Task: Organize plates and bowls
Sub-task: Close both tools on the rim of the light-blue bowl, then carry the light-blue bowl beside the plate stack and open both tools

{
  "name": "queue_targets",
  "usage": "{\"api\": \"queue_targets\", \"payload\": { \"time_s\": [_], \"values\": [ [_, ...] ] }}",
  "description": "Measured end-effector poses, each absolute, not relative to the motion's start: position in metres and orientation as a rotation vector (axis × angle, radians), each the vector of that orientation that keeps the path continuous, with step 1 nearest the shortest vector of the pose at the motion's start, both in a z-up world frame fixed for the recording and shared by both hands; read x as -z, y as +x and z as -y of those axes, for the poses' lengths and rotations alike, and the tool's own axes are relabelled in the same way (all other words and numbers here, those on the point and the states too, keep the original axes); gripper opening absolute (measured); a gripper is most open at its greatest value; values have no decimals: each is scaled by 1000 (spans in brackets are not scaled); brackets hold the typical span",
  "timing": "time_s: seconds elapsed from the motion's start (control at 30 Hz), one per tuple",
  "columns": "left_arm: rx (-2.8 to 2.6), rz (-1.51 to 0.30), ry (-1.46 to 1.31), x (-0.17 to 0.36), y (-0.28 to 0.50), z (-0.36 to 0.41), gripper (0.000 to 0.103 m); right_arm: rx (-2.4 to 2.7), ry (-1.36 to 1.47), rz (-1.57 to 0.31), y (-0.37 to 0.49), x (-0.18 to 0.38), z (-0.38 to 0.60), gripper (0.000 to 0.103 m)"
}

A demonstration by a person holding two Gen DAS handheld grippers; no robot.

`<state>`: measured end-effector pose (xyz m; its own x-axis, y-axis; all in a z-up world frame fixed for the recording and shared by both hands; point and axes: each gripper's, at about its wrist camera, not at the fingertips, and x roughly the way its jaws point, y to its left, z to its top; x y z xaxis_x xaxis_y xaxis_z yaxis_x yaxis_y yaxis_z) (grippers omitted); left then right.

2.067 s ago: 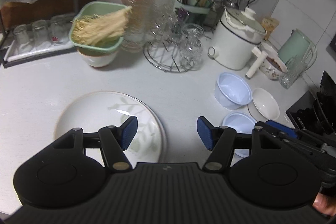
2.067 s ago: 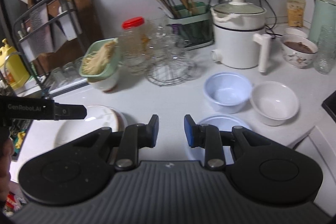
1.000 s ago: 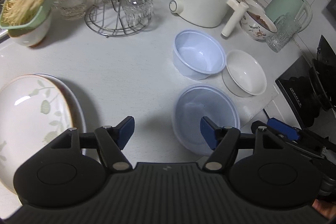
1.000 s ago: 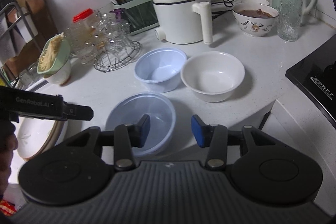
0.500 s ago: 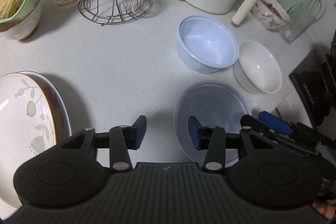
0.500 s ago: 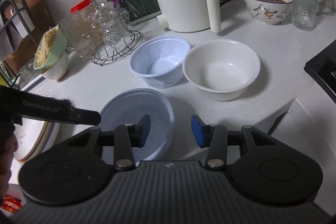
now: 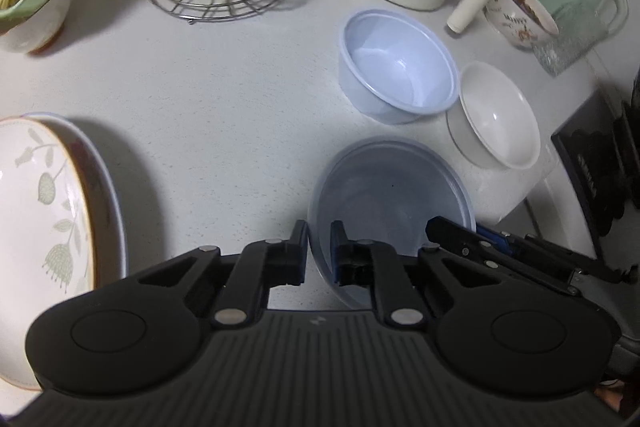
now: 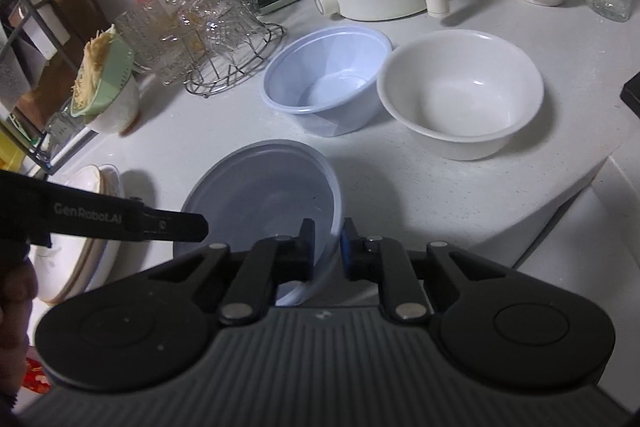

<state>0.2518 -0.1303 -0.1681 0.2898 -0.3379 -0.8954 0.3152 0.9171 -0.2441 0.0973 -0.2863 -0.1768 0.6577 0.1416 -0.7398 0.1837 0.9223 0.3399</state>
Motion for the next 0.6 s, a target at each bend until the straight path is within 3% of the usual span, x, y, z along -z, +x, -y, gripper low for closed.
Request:
{"api": "queue_targets", "payload": {
  "time_s": [0.6],
  "values": [
    [269, -1169, -77, 148, 270, 65, 15, -161, 328, -825, 151, 152, 237, 16]
  ]
}}
